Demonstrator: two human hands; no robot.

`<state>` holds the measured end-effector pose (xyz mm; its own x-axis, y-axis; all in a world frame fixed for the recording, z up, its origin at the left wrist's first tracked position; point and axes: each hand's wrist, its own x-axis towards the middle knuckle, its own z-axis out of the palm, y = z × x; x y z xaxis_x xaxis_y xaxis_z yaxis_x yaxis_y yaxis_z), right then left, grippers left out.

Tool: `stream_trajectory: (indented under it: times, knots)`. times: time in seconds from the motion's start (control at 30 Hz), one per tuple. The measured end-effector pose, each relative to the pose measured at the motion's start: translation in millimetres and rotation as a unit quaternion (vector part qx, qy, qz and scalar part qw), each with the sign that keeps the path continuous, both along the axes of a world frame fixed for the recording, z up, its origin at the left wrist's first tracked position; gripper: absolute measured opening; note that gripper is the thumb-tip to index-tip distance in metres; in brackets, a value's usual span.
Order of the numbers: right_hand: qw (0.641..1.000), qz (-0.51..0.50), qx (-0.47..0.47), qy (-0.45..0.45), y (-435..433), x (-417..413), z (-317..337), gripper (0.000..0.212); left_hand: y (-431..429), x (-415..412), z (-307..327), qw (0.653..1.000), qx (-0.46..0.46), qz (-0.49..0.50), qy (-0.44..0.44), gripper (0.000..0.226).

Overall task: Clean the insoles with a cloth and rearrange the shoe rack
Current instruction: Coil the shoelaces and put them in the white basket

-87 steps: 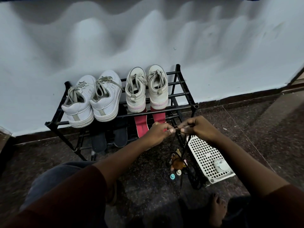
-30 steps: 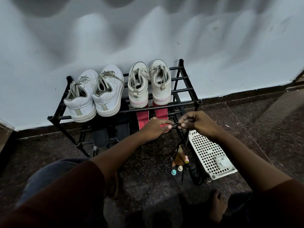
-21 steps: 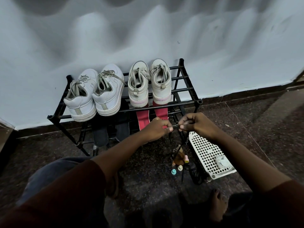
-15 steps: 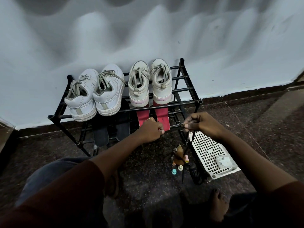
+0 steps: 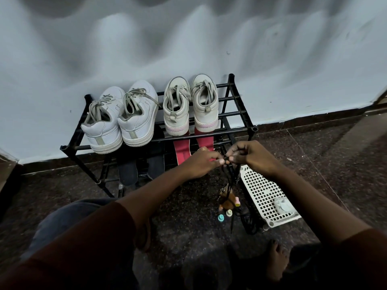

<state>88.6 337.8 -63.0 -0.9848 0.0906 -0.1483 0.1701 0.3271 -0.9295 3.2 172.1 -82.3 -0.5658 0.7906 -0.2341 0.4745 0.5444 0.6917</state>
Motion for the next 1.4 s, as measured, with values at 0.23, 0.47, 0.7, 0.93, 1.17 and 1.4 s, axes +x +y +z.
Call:
stream_trajectory:
  times: [0.23,0.47,0.7,0.93,1.17,1.4]
  knots:
    - [1.0,-0.01,-0.007,-0.014,8.6,4.2,-4.0,0.005,-8.1,-9.7,-12.1,0.995,-0.081,0.006,0.05,0.024]
    - [0.999,-0.032,-0.006,-0.021,25.1,5.6,-2.0,0.009,-23.0,-23.0,-27.7,0.962,-0.255,0.045,0.084,0.023]
    - [1.0,-0.012,-0.001,-0.009,13.5,2.3,0.9,0.006,-14.6,-15.4,-18.6,0.994,-0.107,-0.005,0.019,0.037]
    - [1.0,0.011,-0.008,-0.009,0.2,-0.3,-2.2,0.007,5.5,-1.7,-4.9,1.0,0.02,0.005,-0.019,0.024]
    - [1.0,-0.01,-0.015,-0.02,13.2,3.7,-3.9,0.006,-8.6,-16.0,-22.2,0.996,-0.079,0.024,0.015,0.018]
    - [0.998,-0.052,-0.044,-0.016,26.6,2.9,-3.2,0.014,-21.5,-24.3,-36.6,0.988,-0.145,0.038,0.027,0.021]
